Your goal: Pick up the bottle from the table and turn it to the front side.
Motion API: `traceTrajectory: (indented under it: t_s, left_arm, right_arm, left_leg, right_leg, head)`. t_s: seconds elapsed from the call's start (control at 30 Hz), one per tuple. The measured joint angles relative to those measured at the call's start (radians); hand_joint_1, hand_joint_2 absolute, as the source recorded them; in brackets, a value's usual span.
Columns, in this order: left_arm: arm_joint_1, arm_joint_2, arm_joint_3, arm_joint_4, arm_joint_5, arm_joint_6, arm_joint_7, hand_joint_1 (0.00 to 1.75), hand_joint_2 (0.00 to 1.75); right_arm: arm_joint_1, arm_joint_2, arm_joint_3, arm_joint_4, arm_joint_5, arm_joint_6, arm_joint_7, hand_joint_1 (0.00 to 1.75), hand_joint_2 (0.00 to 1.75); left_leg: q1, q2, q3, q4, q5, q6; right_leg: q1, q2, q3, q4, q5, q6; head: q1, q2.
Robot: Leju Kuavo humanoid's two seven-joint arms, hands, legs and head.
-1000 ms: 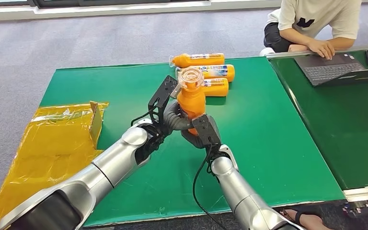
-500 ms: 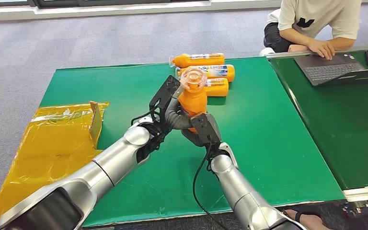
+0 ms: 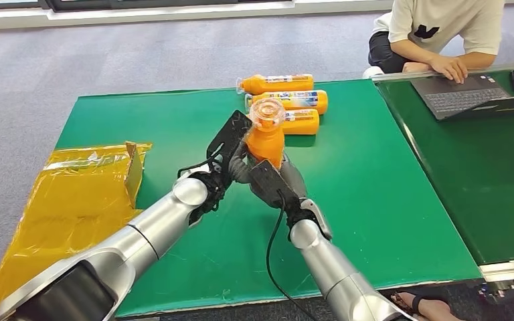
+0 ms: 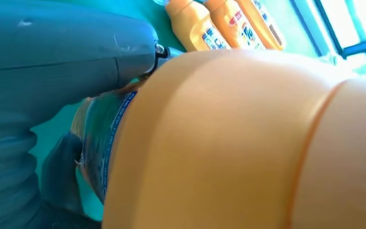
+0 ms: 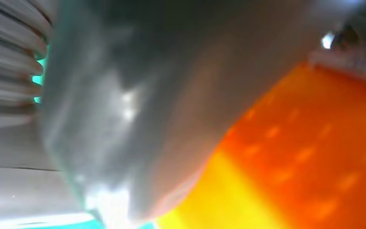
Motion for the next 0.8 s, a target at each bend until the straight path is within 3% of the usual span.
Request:
traceTrajectory:
  t_s: [0.33,0.8]
  left_arm:
    - [0.045,-0.003,0.177,-0.035,-0.198,-0.045,0.002,1.75,1.75]
    - [0.060,-0.004,0.330,-0.093,-0.270,-0.024,0.000,1.75,1.75]
  right_arm:
    - [0.153,-0.076,0.031,-0.241,0.056,0.140,0.064,0.00,1.75]
    - [0.248,-0.153,0.071,-0.408,0.094,0.200,0.084,0.00,1.75]
  left_leg:
    - [0.000,-0.001,-0.002,0.000,0.000,0.000]
    - [0.000,-0.003,-0.003,0.000,0.000,0.000]
  right_leg:
    - [0.000,-0.002,-0.001,0.000,0.000,0.000]
    - [0.000,-0.003,0.000,0.000,0.000,0.000]
  head:
    - [0.000,0.000]
    - [0.000,0.000]
